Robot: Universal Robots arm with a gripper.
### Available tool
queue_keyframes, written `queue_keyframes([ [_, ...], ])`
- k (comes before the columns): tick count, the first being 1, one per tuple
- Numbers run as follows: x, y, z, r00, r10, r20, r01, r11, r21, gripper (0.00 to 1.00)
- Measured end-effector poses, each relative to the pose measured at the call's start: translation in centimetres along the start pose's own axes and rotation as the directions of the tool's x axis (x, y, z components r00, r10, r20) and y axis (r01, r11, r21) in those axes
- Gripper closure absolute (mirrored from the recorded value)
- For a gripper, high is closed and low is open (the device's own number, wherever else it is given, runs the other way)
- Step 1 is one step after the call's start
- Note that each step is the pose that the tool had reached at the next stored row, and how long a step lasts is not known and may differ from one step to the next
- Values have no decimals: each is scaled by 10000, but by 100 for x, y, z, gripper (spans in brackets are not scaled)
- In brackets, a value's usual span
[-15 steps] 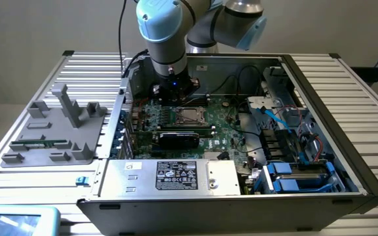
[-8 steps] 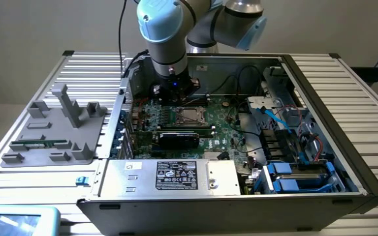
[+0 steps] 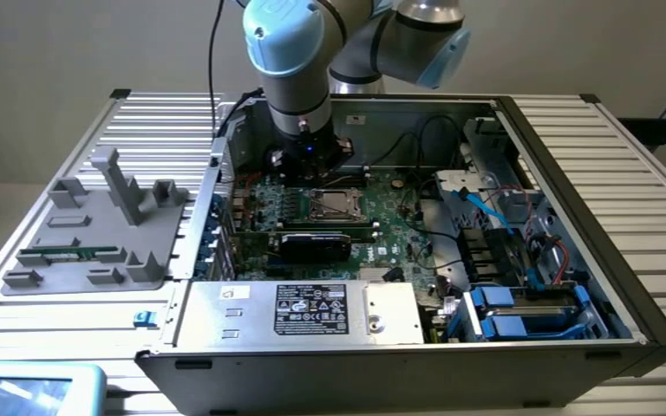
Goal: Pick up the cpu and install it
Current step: 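Install the first cpu locking lever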
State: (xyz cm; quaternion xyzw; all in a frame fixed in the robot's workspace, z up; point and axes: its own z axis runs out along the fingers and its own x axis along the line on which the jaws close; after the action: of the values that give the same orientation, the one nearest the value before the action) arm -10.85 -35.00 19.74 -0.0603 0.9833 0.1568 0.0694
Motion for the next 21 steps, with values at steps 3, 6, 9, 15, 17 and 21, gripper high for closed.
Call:
queue_keyframes([
  [3, -7, -3, 7, 10000, -4, -1, 4, 10000, -1, 91],
  [6, -10, -7, 11, 10000, -4, -1, 4, 10000, -1, 91],
  [9, -13, -11, 15, 10000, -5, -2, 5, 10000, -1, 91],
  [15, -29, -21, 19, 10000, -5, -3, 5, 10000, 0, 91],
  [17, -39, -23, 22, 10000, -6, 0, 6, 10000, -2, 91],
  [21, -50, -26, 25, 10000, -6, -2, 6, 10000, -1, 91],
])
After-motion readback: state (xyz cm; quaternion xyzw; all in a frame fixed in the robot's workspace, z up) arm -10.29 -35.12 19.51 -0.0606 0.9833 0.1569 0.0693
